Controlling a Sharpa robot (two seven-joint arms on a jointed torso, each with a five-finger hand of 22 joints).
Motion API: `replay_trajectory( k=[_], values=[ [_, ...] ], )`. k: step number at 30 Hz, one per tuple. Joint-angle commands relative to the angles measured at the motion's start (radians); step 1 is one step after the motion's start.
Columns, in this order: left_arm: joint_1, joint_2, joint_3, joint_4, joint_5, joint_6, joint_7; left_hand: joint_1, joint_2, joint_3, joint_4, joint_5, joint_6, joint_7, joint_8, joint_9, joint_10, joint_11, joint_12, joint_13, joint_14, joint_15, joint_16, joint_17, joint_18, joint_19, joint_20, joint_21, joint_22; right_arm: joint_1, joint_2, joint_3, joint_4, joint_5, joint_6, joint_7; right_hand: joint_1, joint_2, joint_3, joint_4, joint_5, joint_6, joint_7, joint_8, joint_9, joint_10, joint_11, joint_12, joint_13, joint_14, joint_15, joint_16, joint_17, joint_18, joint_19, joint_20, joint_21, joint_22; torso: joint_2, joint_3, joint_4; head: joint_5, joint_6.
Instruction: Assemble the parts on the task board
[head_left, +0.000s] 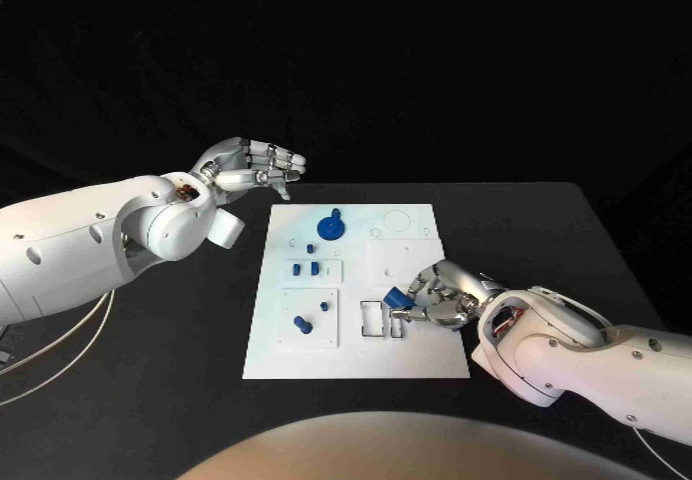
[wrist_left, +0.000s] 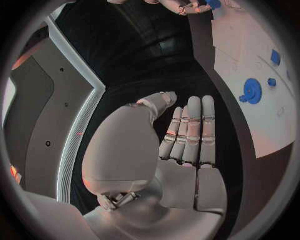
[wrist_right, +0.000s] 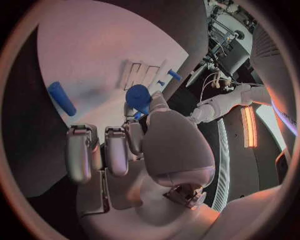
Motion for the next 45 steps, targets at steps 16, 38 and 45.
replay_trajectory(
  k=[16,38,45],
  values=[
    [0.001,0.003,0.001,0.008,0.0,0.013,0.004,-0.011,0.003,0.005,0.002,0.002,-0.01,0.025,0.002,-0.001,-0.013,0.0,0.008,0.0,-0.007,0.0,0.003,-0.002,0.013,-0.005,0.002,0.003,0.001,-0.016,0.1,0.0,-0.068,0.059,0.138,-0.01,-0.066,0.039,-0.037,0.002,0.003,0.036,-0.018,0.0,0.011,0.005,-0.005,-0.016,-0.008,0.07,-0.013,0.002,0.085,-0.017,0.067,-0.01,-0.001,0.23,0.002,-0.0013,0.0016,0.006,0.0],
    [0.001,0.002,0.001,0.01,0.0,0.011,0.002,-0.015,0.005,0.005,0.005,0.003,-0.011,0.025,0.002,-0.001,-0.016,0.001,0.01,0.0,-0.007,0.001,0.004,-0.002,0.013,-0.005,0.002,0.001,0.0,-0.017,0.123,0.0,-0.09,-0.03,0.133,-0.034,-0.085,0.07,-0.044,0.001,0.005,0.045,-0.022,-0.001,0.014,0.015,-0.009,-0.009,0.009,0.072,-0.016,0.004,0.093,-0.018,0.069,-0.014,0.007,0.233,0.001,0.0,0.0006,0.011,0.0],
    [0.001,0.001,0.001,0.01,0.0,0.01,0.001,-0.015,0.005,0.005,0.005,0.003,-0.011,0.025,0.002,-0.001,-0.016,0.001,0.01,0.0,-0.007,0.001,0.004,-0.002,0.013,-0.005,0.002,0.001,0.0,-0.017,0.122,0.0,-0.085,-0.056,0.137,-0.037,-0.134,0.052,-0.091,0.0,0.003,0.051,-0.024,-0.002,0.02,0.018,-0.01,-0.014,0.013,0.072,-0.018,0.004,0.095,-0.018,0.068,-0.015,0.008,0.232,0.001,0.0,0.0004,0.012,0.0]
  ],
)
